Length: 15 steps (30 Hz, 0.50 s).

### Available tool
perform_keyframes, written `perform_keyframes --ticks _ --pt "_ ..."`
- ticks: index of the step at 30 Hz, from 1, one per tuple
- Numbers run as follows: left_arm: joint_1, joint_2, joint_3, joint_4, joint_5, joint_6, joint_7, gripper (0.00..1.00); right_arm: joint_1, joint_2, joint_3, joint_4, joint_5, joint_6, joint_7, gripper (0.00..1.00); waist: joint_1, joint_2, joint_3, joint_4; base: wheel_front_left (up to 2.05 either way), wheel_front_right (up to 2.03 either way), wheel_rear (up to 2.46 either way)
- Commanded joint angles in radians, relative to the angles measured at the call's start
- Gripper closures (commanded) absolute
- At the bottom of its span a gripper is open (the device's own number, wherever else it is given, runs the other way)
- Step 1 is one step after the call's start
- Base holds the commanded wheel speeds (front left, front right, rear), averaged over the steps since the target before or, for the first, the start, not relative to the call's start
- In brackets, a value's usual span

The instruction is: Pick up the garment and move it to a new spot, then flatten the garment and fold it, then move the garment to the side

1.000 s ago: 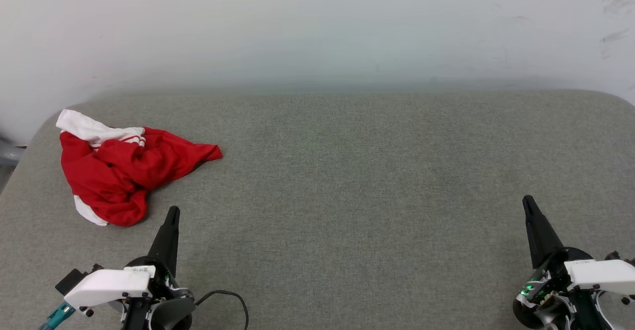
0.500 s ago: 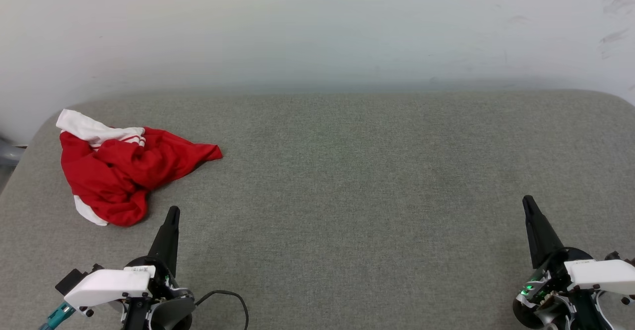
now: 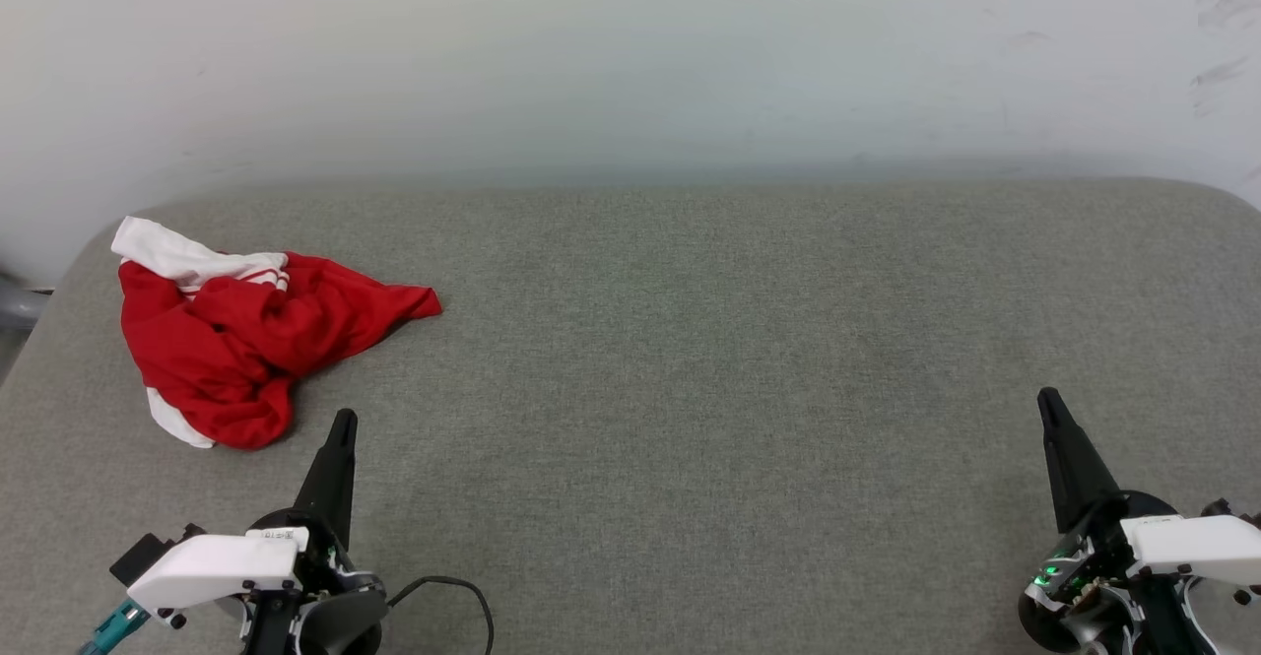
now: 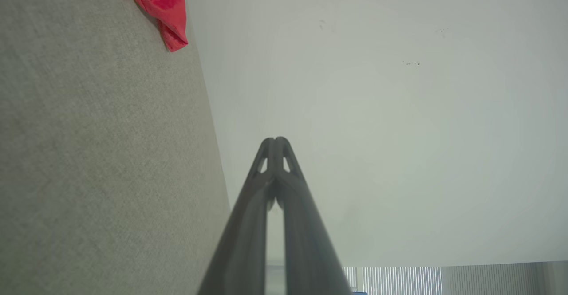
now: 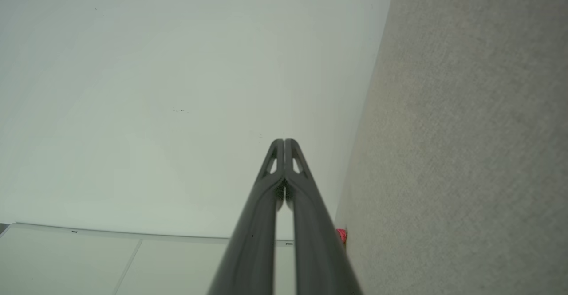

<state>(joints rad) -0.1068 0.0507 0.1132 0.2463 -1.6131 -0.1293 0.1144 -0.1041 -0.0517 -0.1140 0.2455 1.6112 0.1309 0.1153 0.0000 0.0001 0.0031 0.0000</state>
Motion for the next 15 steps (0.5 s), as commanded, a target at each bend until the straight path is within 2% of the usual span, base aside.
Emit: perform_keyframes --ticks 1,2,10,15 --pt "-0.006 -0.001 0.003 -0.002 0.001 -0.005 0.002 1.0 -0.012 0.003 0.001 0.0 0.003 0.0 0.0 1.0 0.0 -0.0001 0.0 0.0 0.0 0.0 0.0" --pt "0.0 0.0 0.0 0.0 0.0 0.0 0.0 0.0 0.0 0.0 0.0 0.0 0.0 0.0 0.0 0.0 0.0 -0.0001 0.0 0.0 0.0 0.0 0.0" --pt "0.029 -0.003 -0.013 0.022 0.01 0.001 -0.024 0.0 0.036 0.001 0.002 0.026 -0.016 0.0 -0.023 0.0 0.0 -0.0001 0.0 0.0 0.0 0.0 0.0" --pt "0.028 -0.003 -0.005 0.011 0.077 0.003 -0.049 0.0 0.041 0.001 -0.01 0.012 -0.076 0.0 -0.048 0.0 0.0 -0.0001 0.001 0.0 0.0 0.0 0.0"
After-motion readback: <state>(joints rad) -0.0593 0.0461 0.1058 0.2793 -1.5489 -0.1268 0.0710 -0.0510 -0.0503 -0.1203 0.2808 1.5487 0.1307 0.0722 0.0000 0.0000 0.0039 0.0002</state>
